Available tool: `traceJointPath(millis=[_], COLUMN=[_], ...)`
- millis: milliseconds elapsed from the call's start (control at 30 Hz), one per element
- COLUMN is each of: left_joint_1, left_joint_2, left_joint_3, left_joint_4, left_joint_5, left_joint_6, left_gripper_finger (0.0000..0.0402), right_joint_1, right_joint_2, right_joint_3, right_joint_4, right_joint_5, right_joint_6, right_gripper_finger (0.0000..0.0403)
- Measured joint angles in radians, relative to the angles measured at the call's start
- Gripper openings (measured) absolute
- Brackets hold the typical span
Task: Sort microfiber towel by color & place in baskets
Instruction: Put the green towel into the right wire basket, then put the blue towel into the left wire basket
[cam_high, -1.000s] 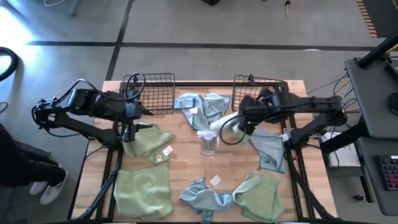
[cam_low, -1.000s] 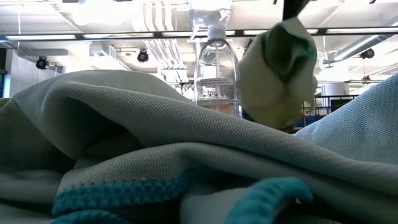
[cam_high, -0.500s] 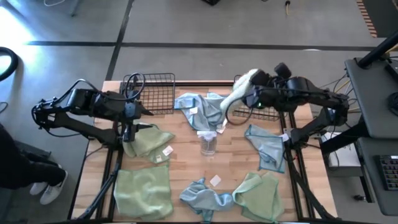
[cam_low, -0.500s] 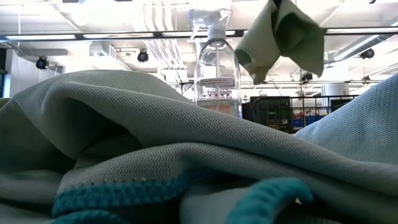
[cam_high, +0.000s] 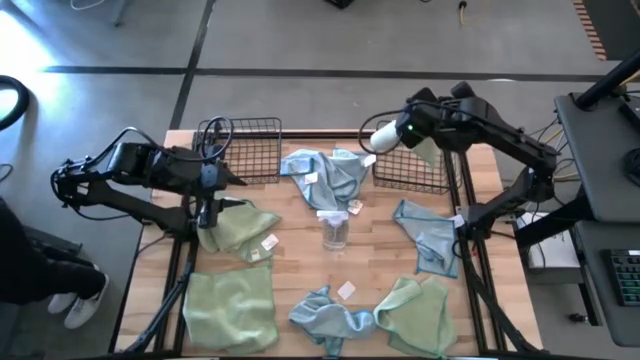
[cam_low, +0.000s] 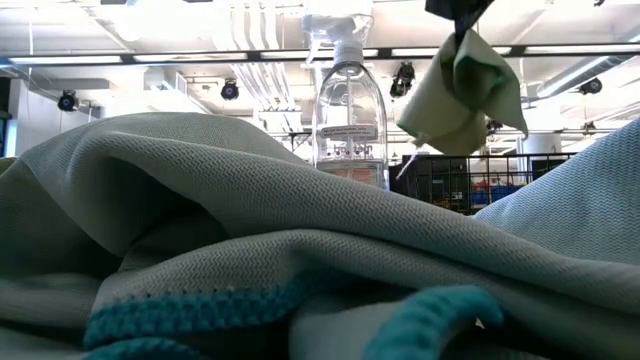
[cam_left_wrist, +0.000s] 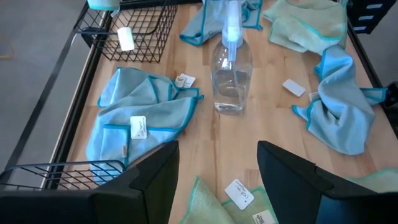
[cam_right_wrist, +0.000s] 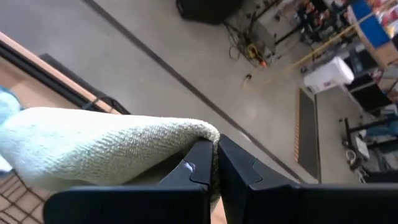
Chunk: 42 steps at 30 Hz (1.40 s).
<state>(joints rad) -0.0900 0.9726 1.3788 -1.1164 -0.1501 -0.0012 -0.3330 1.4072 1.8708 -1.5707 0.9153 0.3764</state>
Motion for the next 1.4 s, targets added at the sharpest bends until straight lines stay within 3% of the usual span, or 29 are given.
traceJointPath(millis=[100, 267, 367, 733, 933, 1133, 1400], left_joint_1=[0.000, 0.000, 0.000, 0.000, 0.000, 0.000, 0.000], left_joint_2=[0.000, 0.000, 0.000, 0.000, 0.000, 0.000, 0.001], left_joint_3=[0.000, 0.000, 0.000, 0.000, 0.000, 0.000, 0.000], left_joint_4=[0.000, 0.000, 0.000, -0.011, -0.019, -0.032, -0.032], left_joint_5=[0.000, 0.000, 0.000, 0.000, 0.001, 0.002, 0.002], left_joint_6=[-0.008, -0.008, -0.008, -0.008, -0.016, -0.008, 0.018], left_gripper_finger=[0.0201, 0.0201, 0.0201, 0.0201, 0.0201, 0.0201, 0.0201], right_joint_1=[-0.037, -0.085, -0.094, -0.100, -0.097, -0.028, 0.153], right_joint_2=[-0.008, -0.020, -0.023, -0.037, -0.071, -0.106, -0.109], right_joint_3=[-0.036, -0.092, -0.125, -0.176, -0.204, -0.307, -0.510], right_joint_4=[0.000, -0.001, 0.000, 0.000, 0.001, 0.000, -0.001], right_joint_5=[-0.010, -0.179, -0.191, -0.322, -0.732, -0.897, -1.093], right_joint_6=[-0.011, -0.029, -0.026, -0.032, 0.063, 0.193, 0.328], right_gripper_finger=[0.0009, 0.0009, 0.0017, 0.0103, 0.0106, 0.0088, 0.0084])
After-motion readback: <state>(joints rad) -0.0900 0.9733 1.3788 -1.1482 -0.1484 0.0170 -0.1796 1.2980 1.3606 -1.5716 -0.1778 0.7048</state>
